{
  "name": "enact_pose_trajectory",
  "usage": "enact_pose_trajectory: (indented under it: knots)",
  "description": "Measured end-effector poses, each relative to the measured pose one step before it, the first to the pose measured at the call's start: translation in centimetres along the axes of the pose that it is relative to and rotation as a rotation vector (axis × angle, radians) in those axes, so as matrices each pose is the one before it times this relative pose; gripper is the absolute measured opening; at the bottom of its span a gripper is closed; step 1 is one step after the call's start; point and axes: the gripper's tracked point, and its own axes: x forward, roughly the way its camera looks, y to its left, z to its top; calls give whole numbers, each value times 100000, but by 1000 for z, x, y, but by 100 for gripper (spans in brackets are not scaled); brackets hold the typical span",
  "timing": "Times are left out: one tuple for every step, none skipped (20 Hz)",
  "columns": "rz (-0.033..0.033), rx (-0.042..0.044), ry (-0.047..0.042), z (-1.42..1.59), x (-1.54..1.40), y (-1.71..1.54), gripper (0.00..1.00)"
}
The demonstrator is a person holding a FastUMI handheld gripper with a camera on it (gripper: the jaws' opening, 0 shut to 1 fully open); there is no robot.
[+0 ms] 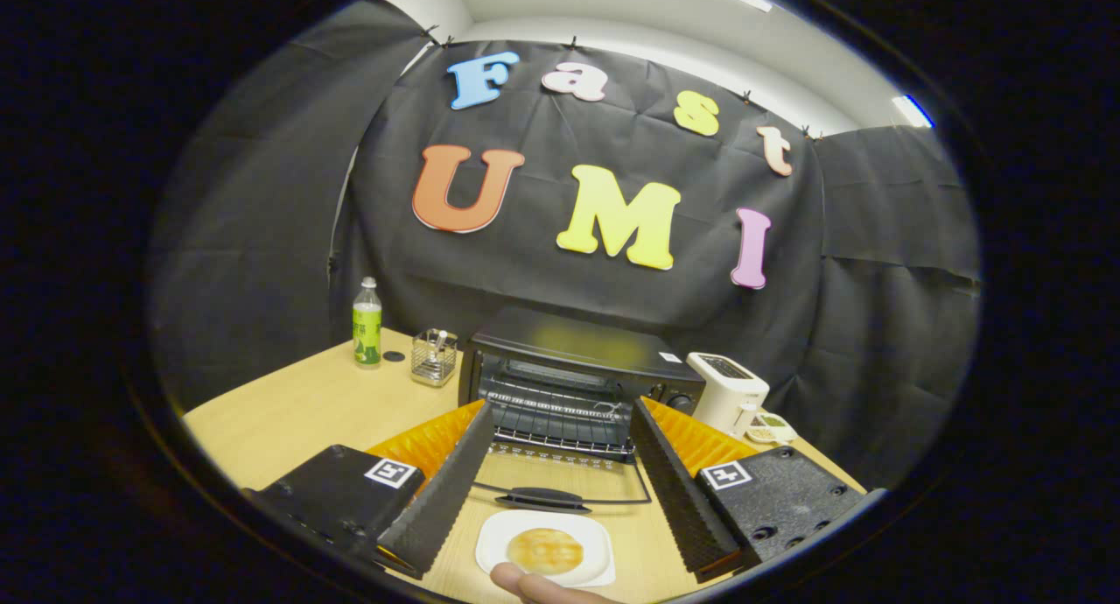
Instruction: Open the toaster oven, put the food inside, and close the toaster oven door.
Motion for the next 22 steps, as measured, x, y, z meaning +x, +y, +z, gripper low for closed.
enact_pose_trajectory:
  knots:
    - [1246, 1331, 1348, -404, -982, 385, 100]
    - [639, 1136, 2117, -694, -921, 126, 100]
    - [-253, 1401, 942, -575, -885, -170, 100]
    - [-295, 1577, 71, -513, -689, -137, 100]
    - [-492, 1309, -1175, -448, -445, -168, 100]
    - [-1217, 1367, -896, -620, -326, -321, 100]
    - [-453, 910, 35, -959, -271, -175, 100]
    - [-330, 821, 1230, -1128, -113, -106, 100]
    - [-800, 214, 504, -1017, 115, -292, 100]
    - [-873, 20, 231, -939, 229, -287, 100]
    - [-1528, 272, 808, -1113, 329, -400, 100]
    - [-81, 983, 2958, -1516, 275, -55, 100]
    - [1015, 1655, 3305, -1504, 379, 305, 100]
    - [1700, 2098, 4227, -1457, 440, 323, 100]
    - [1379, 2668, 4930, -1410, 389, 154, 100]
    - [1288, 2693, 3960, -1079, 481, 202, 100]
    - [770, 2248, 3497, -891, 359, 83, 100]
    - [524, 1004, 3017, -743, 476, 92, 100]
    - [-760, 610, 2095, -575, 362, -265, 100]
    - [-827, 585, 1113, -268, 378, -322, 100]
    - [134, 657, 1344, -465, 325, 4, 100]
    - [-287, -35, 1325, -303, 407, -146, 100]
